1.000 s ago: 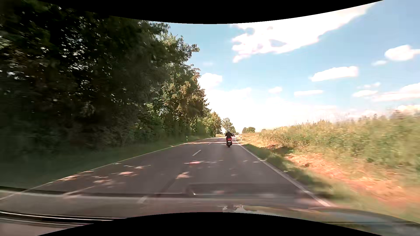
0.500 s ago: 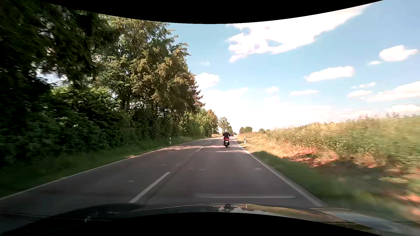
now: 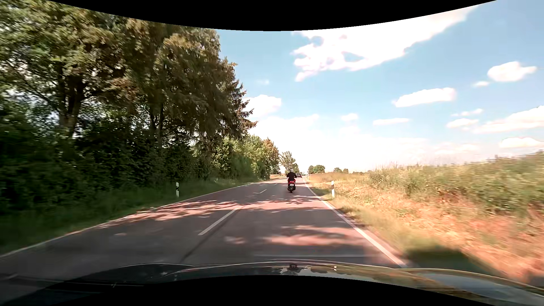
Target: Follow the waypoints while adhering to traffic rules and regulations
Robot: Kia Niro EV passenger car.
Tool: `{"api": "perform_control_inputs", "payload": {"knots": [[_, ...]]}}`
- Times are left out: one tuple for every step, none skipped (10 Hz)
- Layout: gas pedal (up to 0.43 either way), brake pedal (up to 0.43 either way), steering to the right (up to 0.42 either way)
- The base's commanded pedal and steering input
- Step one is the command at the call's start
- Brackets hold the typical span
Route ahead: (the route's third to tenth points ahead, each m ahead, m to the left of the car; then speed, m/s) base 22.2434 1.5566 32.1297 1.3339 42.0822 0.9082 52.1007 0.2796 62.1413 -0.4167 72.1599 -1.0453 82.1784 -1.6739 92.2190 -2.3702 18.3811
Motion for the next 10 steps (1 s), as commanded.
{"api": "perform_control_inputs", "payload": {"knots": [[0.26,0.012,0.005],[0.26,0.012,0.005],[0.26,0.012,0.005],[0.26,0.012,0.005],[0.26,0.012,0.005],[0.26,0.012,0.005],[0.26,0.012,0.005],[0.26,0.012,0.005],[0.26,0.012,0.005],[0.248,0.006,0.005]]}}
